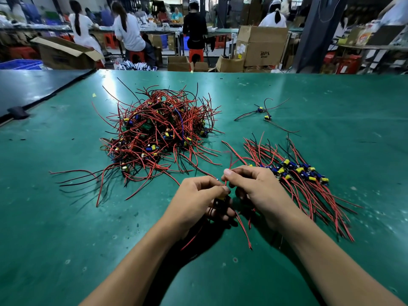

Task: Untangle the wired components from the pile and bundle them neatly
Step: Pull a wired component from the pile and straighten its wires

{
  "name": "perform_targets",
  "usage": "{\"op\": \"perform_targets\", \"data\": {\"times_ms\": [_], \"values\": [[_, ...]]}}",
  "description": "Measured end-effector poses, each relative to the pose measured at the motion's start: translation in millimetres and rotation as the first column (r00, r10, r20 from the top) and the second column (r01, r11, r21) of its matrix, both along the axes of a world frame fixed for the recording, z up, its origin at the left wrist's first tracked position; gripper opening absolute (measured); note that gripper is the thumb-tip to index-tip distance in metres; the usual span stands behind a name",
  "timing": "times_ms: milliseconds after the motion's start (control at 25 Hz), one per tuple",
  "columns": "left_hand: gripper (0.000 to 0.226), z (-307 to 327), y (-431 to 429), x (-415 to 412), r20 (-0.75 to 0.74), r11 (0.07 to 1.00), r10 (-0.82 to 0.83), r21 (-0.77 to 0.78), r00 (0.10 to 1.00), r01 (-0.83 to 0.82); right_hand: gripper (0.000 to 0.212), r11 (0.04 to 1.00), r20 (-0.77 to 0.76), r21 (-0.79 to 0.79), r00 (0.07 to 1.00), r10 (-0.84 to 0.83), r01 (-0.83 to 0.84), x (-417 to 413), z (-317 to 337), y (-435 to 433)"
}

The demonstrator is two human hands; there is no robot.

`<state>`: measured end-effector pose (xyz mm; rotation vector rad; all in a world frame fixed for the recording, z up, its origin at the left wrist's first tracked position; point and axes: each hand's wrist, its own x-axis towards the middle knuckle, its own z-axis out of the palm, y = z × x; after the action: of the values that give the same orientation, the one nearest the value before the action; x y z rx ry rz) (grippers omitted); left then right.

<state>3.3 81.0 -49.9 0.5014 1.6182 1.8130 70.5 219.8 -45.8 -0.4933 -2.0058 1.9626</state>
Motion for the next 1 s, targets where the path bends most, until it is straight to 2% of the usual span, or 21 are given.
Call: {"op": "perform_targets", "data": {"times_ms": [120, 200, 480, 640, 760, 840, 920, 1000], "values": [[0.007, 0.6, -0.2, -0.1, 0.067, 0.996, -0.083, 0.041, 0.994, 0.081, 0.026, 0.984, 0.020, -0.178, 1.000, 0.015, -0.011, -1.1, 1.0, -0.9], [0.008, -0.4, 0.6, 0.7, 0.066, 0.994, -0.098, 0.058, 0.993, 0.094, 0.026, 0.972, 0.020, -0.236, 1.000, 0.006, -0.001, -2.1, 0.3, -1.5], [0.018, -5.2, 5.1, 6.2, -0.101, 0.998, 0.038, 0.060, 0.994, -0.032, 0.030, 0.965, -0.001, -0.259, 0.999, 0.032, -0.031, -3.4, -1.2, -5.5], [0.022, -4.8, 2.4, 5.3, -0.140, 0.997, 0.063, 0.048, 0.988, -0.056, 0.025, 0.982, -0.008, -0.118, 0.989, 0.150, -0.150, 3.3, 5.2, -1.9], [0.020, -6.4, 2.7, 6.5, -0.211, 0.998, 0.060, 0.005, 0.976, -0.061, 0.020, 0.996, 0.028, -0.029, 0.996, 0.080, -0.079, 3.0, 5.1, 1.9], [0.020, -6.5, 2.4, 6.6, -0.204, 1.000, 0.018, -0.001, 0.979, -0.018, 0.020, 1.000, 0.049, 0.021, 0.999, 0.012, -0.013, 1.8, 6.2, 5.2], [0.022, -5.7, 0.6, 5.9, -0.148, 0.999, -0.046, 0.018, 0.988, 0.049, 0.020, 0.998, 0.015, -0.038, 0.999, -0.049, 0.049, 0.5, 8.1, 9.9], [0.022, -4.3, -0.9, 6.0, -0.100, 0.993, -0.109, 0.037, 0.989, 0.113, 0.020, 0.973, -0.025, -0.210, 0.994, -0.106, 0.099, -1.4, 10.3, 15.2]]}}
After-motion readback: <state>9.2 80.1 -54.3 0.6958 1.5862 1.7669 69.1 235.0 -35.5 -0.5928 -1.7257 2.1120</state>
